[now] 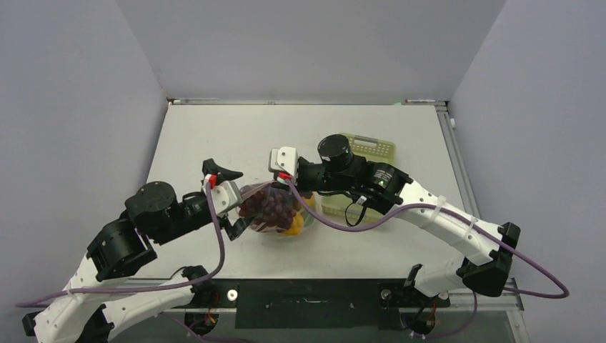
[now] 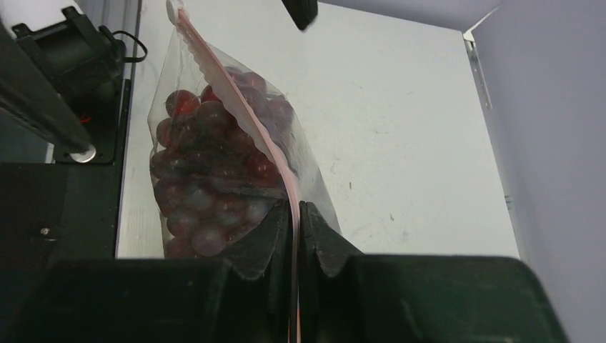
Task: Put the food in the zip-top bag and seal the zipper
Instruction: Place the zipper food storage bag at the center of the board.
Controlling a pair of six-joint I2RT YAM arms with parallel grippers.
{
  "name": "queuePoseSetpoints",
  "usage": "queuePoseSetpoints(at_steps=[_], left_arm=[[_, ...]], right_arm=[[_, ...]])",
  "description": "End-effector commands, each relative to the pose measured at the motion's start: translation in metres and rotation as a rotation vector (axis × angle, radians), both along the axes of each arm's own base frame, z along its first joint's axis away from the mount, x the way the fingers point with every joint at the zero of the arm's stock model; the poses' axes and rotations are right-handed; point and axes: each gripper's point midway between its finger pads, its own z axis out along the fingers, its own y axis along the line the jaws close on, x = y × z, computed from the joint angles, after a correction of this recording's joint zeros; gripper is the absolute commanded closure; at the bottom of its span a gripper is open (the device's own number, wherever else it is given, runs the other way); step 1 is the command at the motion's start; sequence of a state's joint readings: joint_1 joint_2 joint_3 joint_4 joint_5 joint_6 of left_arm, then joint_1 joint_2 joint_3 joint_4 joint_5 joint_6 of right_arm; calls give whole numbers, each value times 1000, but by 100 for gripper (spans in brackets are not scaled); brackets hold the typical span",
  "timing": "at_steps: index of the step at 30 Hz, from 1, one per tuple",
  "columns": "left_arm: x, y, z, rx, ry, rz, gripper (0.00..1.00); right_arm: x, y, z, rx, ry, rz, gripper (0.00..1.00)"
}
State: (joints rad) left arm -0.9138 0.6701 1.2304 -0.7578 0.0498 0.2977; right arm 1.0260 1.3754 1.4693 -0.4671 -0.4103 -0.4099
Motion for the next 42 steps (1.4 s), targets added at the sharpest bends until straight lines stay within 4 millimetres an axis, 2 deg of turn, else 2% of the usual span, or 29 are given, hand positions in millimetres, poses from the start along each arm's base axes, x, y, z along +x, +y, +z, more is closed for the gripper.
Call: queuePoseSetpoints(at_steps=[1,10,14,16,19,23,25,30,36,40,41,42], left_arm=[[-1,-12,-7,37,14,-49,1],[8,-23,-23,73,55,-39,0],[9,-26,-26,78,66,-42,11],[9,-27,-28,80,68,-47,22],[10,-29,-29,80,69,-52,51],[9,-32,-34,89,81,-66,79],[10,-34,-36,95,83,-64,98],[15,-34,-36,95,75,-43,100],[27,-29,-26,67,33,26,100],[42,-22,-17,54,-6,116,100],[46,-20,-15,51,-16,138,100],[50,-18,-13,52,-28,157,100]], right_arm=[[-26,-6,75,203,-113,122,95],[-40,-12,86,243,-115,176,95],[-44,-13,85,255,-108,186,95],[-45,-13,85,259,-106,186,95],[-45,-13,84,263,-105,186,95],[-46,-14,84,268,-100,183,95],[-46,-14,83,269,-97,180,95],[-46,-17,81,274,-95,170,95],[-40,-24,77,276,-85,108,95],[-30,-33,77,286,-87,24,84],[-28,-35,76,285,-89,3,79],[-25,-39,76,292,-89,-24,69]])
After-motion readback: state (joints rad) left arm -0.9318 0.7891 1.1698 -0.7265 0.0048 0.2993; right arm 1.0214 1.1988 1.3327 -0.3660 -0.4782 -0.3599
